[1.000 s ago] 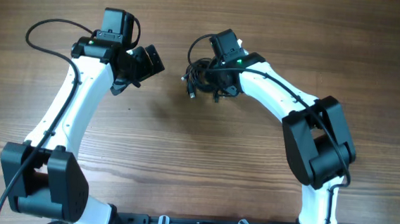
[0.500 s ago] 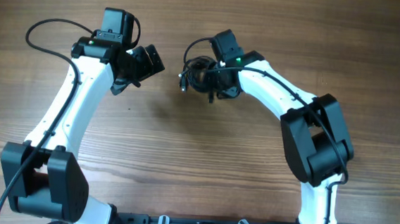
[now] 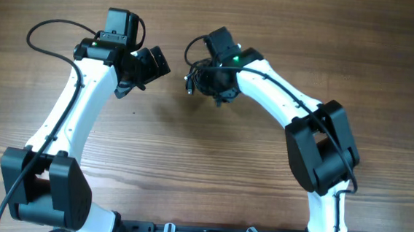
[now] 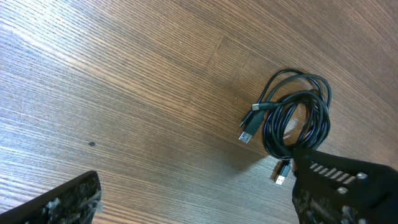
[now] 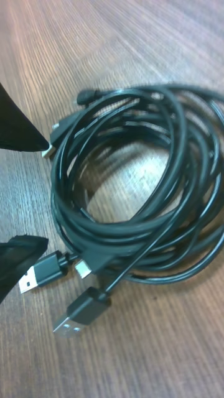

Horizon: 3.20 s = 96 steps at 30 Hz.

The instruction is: Untangle cables

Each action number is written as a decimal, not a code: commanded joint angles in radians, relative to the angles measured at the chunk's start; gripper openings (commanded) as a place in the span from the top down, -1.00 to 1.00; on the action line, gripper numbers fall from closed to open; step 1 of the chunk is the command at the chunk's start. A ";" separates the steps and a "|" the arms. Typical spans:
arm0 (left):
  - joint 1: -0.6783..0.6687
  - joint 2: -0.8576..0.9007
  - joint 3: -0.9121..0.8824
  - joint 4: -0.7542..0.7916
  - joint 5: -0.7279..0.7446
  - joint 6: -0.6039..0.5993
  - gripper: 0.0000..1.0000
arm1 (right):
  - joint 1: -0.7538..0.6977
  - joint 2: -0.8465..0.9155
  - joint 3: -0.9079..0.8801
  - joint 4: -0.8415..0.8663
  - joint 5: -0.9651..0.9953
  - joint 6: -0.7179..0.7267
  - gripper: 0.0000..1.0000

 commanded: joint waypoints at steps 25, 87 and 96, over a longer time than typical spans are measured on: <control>0.005 0.008 0.000 0.021 0.363 0.198 -1.00 | -0.060 -0.151 0.006 0.078 -0.142 -0.433 0.91; 0.330 -0.342 0.224 0.092 0.703 0.003 0.92 | -0.209 -0.702 0.063 -0.631 0.856 -0.094 0.92; 0.593 -0.324 0.225 -0.112 0.432 -0.102 0.92 | -0.455 -0.701 0.063 -0.637 0.660 -0.166 0.91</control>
